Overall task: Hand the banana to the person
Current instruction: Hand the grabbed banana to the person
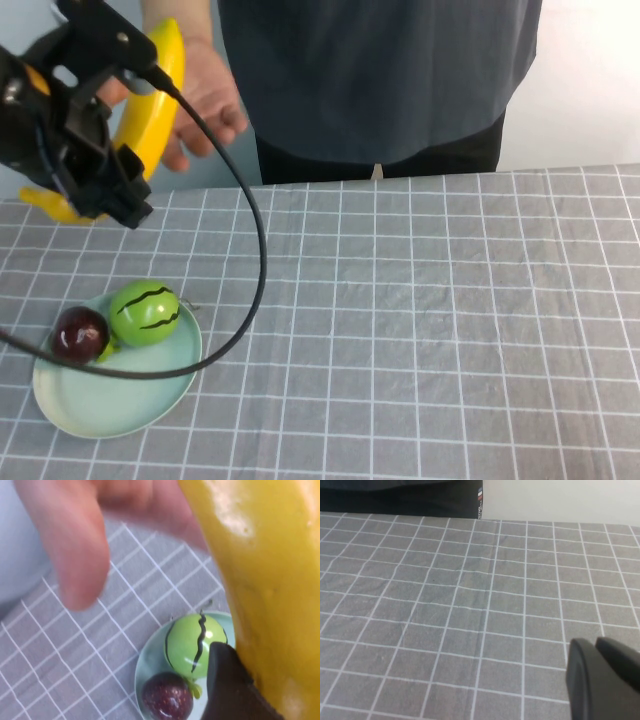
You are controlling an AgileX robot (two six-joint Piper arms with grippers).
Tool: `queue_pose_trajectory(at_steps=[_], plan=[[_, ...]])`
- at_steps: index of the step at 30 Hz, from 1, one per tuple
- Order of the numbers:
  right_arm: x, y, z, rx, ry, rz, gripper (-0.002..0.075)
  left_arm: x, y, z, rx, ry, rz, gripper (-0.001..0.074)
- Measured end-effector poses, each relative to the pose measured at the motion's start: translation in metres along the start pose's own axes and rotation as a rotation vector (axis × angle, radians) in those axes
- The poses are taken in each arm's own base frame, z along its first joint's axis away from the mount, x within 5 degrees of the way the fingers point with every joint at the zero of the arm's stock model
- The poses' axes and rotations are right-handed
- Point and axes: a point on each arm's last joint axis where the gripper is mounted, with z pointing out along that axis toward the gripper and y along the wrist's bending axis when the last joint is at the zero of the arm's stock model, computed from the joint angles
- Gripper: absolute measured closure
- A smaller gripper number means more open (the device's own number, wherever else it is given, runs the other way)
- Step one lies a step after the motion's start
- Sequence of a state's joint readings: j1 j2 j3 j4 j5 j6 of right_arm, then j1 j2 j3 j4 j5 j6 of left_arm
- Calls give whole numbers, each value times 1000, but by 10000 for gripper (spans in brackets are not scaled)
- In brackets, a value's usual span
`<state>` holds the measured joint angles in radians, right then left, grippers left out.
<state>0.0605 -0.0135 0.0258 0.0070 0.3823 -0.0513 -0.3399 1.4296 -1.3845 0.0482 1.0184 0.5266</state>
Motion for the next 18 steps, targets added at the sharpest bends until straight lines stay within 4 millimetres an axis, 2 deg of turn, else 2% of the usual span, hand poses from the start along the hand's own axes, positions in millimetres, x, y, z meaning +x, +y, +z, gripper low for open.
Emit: queue_pose_trajectory(at_steps=[6, 14, 16, 18], plan=[[0, 0, 0, 0, 0, 0, 734, -3, 2, 21, 29, 62, 6, 452], [0, 0, 0, 0, 0, 0, 734, -4, 3, 27, 27, 67, 22, 452], [0, 0, 0, 0, 0, 0, 734, -5, 3, 26, 24, 62, 23, 427], [0, 0, 0, 0, 0, 0, 734, -5, 3, 26, 21, 57, 24, 360]])
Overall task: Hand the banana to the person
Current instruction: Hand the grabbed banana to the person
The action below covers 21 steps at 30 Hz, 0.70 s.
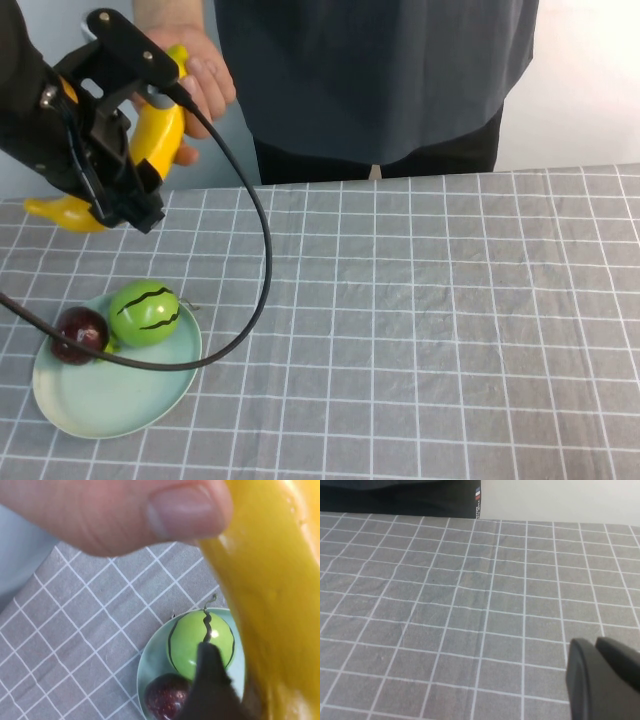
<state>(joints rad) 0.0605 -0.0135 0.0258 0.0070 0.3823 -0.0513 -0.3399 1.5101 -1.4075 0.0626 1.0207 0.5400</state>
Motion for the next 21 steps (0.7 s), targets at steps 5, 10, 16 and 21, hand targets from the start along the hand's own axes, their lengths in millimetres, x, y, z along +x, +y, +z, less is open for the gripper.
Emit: queue_pose_trajectory(at_steps=[5, 10, 16, 21], plan=[[0, 0, 0, 0, 0, 0, 734, -3, 3, -5, -12, -16, -19, 260], [0, 0, 0, 0, 0, 0, 734, -5, 5, -22, -26, -38, -78, 243], [0, 0, 0, 0, 0, 0, 734, 6, 1, -80, -68, -121, -194, 267], [0, 0, 0, 0, 0, 0, 734, 30, -11, -145, -121, -263, -229, 519]])
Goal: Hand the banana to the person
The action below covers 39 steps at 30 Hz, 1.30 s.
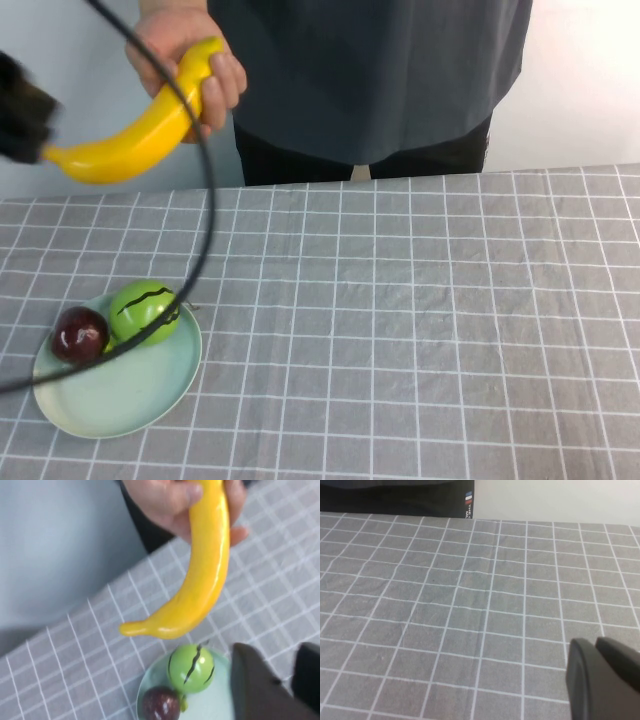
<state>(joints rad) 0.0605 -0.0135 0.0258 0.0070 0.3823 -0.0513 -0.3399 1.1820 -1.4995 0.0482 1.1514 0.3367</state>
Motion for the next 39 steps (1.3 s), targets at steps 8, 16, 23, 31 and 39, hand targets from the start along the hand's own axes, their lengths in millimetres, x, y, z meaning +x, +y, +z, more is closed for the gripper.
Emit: queue_pose_trajectory(at_steps=[8, 16, 23, 31, 39], plan=[[0, 0, 0, 0, 0, 0, 734, 52, -23, -76, 10, -190, -58, 729], [0, 0, 0, 0, 0, 0, 734, 134, -53, -75, -43, -445, -198, 736], [0, 0, 0, 0, 0, 0, 734, 186, -77, -23, -34, -650, -330, 738], [0, 0, 0, 0, 0, 0, 734, 222, -91, 32, -37, -617, -368, 738], [0, 0, 0, 0, 0, 0, 734, 255, -101, 67, -93, -704, -389, 738]])
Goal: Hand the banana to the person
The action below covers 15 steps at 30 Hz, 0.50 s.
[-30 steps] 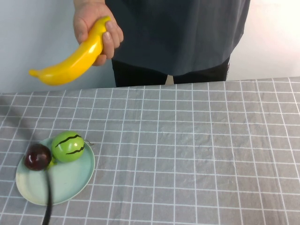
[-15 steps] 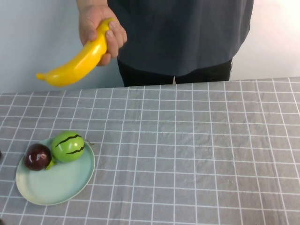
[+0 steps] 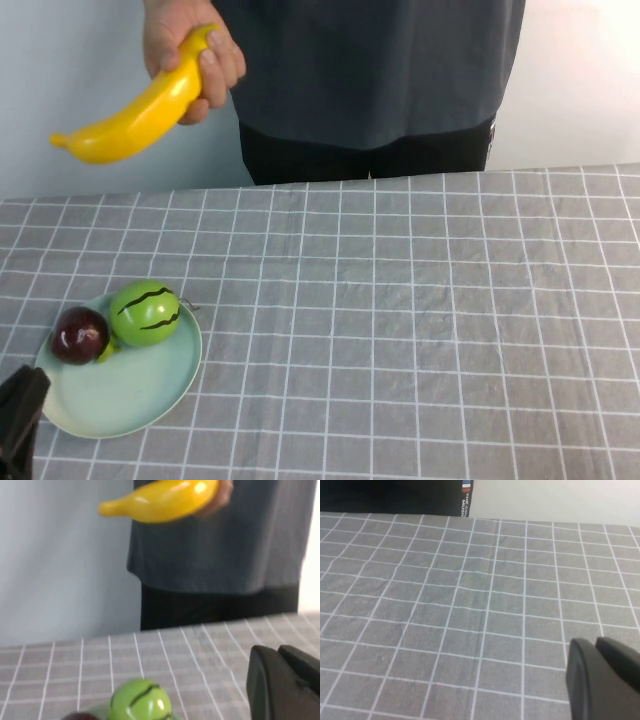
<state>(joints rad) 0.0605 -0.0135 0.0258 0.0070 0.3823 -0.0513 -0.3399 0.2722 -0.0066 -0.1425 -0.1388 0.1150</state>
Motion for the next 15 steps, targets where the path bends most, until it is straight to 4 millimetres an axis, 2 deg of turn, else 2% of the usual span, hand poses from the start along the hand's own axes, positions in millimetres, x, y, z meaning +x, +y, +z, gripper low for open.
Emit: queue_pose_trajectory(at_steps=[7, 15], plan=[[0, 0, 0, 0, 0, 0, 734, 0, 6, -1, -73, -88, 3, 738], [0, 0, 0, 0, 0, 0, 734, 8, 14, -5, -178, -1, 24, 738]])
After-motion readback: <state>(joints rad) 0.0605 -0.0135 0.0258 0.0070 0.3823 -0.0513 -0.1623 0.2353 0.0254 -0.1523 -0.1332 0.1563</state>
